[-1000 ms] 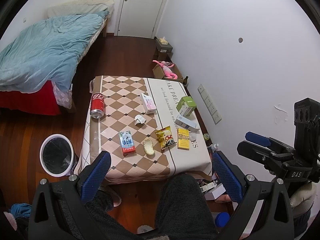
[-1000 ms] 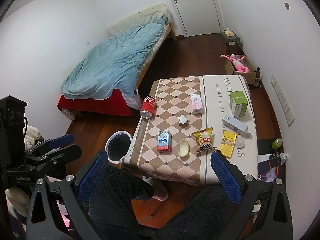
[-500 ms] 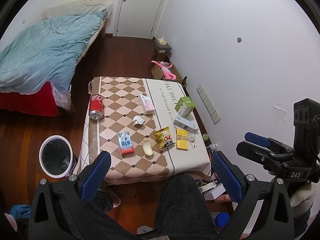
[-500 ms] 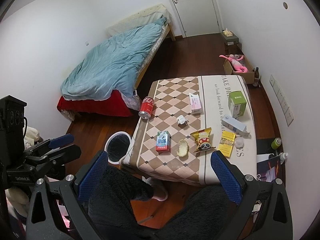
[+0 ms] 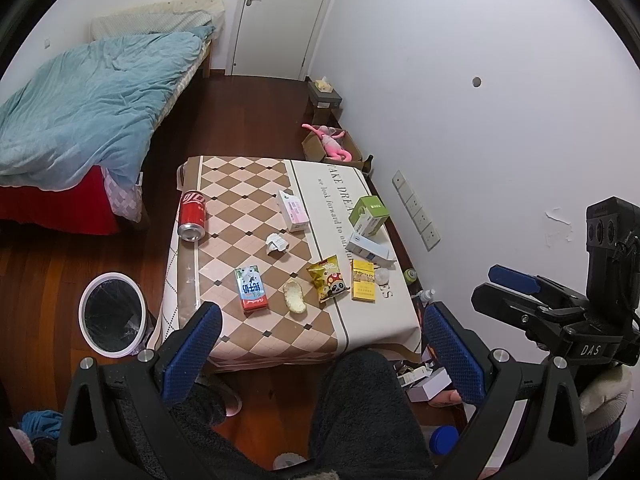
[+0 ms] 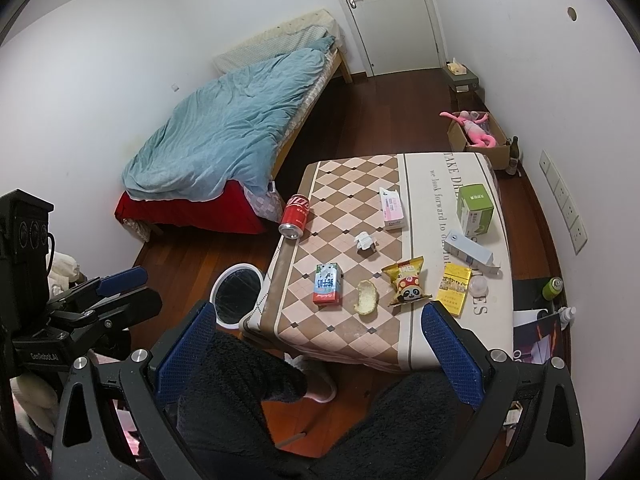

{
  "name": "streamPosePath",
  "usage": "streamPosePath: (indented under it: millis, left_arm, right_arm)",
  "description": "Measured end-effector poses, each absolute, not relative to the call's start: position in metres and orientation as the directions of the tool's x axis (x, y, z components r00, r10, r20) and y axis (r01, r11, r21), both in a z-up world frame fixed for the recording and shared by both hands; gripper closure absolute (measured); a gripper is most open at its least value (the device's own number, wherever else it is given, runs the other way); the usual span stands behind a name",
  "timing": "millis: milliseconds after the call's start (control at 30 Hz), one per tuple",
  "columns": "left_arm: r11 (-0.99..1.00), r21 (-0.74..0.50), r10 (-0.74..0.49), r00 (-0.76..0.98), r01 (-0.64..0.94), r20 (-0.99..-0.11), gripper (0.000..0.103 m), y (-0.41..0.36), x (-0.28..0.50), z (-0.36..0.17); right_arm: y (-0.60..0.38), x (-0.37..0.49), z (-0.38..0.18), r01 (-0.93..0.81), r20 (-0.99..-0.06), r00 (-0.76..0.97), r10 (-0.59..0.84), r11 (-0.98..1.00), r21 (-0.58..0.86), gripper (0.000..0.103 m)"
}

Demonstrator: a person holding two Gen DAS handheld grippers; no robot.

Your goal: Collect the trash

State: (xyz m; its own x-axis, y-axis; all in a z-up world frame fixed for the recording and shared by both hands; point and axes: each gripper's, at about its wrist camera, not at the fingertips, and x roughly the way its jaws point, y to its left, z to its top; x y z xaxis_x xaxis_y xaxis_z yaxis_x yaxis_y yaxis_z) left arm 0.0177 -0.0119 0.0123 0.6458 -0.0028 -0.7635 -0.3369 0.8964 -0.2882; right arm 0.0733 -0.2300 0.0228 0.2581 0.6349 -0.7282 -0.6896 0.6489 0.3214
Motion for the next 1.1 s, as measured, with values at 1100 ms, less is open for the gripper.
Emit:
streamPosePath:
  millis: [1100]
  left_arm:
    - [0.897, -0.290, -0.004, 0.649, -0.334, -0.761, 0.000, -0.0094, 0.0110, 0.0134]
  right_arm:
    - [-0.2300, 0.0723, 0.0241, -0.689, -0.726, 0.254, 0.639, 0.646, 0.328, 0.000]
